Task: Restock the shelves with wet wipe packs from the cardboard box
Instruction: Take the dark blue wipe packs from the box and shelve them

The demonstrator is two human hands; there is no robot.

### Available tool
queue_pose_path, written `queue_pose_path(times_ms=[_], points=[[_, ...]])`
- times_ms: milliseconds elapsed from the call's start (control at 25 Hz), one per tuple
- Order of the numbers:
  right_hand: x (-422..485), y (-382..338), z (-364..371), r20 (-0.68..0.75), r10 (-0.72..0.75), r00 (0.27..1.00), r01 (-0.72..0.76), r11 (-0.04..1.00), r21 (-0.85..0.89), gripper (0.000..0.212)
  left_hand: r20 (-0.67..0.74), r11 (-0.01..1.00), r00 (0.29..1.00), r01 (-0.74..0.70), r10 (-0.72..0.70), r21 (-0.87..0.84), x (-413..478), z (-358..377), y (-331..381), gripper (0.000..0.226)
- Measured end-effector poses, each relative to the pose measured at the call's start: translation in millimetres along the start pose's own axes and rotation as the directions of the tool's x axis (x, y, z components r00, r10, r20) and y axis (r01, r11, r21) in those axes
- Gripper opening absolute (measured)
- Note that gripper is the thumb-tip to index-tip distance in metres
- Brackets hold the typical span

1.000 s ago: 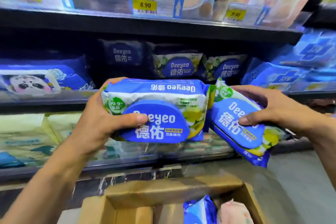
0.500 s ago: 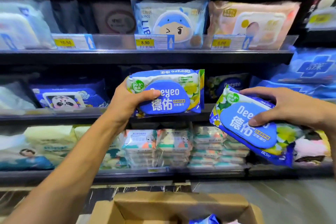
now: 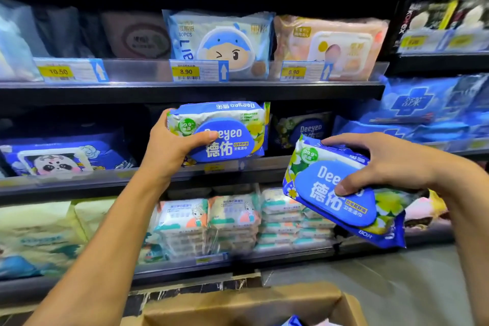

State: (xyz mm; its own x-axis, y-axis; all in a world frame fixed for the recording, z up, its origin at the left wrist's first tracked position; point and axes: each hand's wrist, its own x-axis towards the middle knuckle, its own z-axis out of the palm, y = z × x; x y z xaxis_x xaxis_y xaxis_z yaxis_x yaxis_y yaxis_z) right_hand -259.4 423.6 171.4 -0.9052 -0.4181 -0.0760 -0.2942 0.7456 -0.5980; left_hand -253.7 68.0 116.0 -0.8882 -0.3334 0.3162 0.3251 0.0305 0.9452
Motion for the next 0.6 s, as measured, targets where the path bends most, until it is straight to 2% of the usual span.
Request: queue_pose_path(times_ms=[160, 360, 600], points=[[-0.9, -9.7, 2.0, 0.005, -0.024, 1.000, 0.024, 0.999, -0.022, 0.089, -0.012, 1.000, 1.000, 0.009, -0.010, -0.025, 9.9, 11.2, -10.4, 0.066], [-1.0, -14.2, 3.5, 0.037, -0.034, 0.999, 0.034, 0.999, 0.007, 0.084, -0.047, 0.995, 0.997, 0.058, -0.062, -0.081, 18.2, 18.8, -20.3, 0.070], [7.1, -4.8, 12.4, 0.040, -0.025, 0.999, 0.025, 1.000, 0.001, 0.086, -0.038, 0.998, 0.997, 0.061, -0.061, -0.021, 25.7, 25.4, -34.6, 0.049]])
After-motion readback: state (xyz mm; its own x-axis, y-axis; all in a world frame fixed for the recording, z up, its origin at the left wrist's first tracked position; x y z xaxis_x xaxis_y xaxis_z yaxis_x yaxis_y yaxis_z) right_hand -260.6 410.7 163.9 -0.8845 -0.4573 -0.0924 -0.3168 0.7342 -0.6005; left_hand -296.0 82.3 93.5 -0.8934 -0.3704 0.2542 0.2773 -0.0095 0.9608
